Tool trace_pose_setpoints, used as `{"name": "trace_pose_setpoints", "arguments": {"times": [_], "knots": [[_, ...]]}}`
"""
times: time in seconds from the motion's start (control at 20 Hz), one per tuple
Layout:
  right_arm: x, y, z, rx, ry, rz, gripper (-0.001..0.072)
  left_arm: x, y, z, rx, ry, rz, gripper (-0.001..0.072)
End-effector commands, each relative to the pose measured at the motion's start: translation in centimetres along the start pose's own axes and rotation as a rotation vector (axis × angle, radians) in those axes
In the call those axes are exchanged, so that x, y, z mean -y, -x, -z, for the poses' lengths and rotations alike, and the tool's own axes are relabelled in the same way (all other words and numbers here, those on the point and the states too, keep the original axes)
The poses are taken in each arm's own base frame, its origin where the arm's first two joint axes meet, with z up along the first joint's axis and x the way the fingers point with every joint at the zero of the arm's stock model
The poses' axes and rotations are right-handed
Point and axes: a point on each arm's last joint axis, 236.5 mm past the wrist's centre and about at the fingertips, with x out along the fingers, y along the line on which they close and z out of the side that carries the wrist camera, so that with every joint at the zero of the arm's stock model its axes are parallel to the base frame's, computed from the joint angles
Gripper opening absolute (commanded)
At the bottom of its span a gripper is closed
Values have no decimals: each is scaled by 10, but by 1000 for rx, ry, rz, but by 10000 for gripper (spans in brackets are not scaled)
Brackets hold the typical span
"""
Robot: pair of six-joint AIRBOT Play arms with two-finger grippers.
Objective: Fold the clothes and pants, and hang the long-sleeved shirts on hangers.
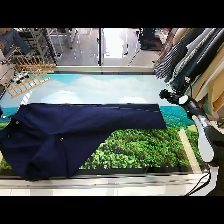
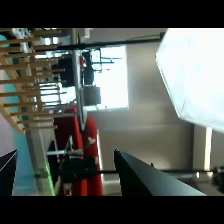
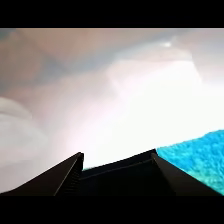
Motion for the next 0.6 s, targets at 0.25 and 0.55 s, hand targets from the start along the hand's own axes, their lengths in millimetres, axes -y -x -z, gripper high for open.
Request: {"name": "trace_pose_setpoints", "arguments": {"times": [0.25, 0.55], "knots": [[-98, 138, 150, -723, 115, -561, 397, -132, 229, -34, -662, -611, -866, 630], [-142, 187, 230, -779, -85, -510, 376, -154, 227, -21, -687, -556, -837, 630]]}}
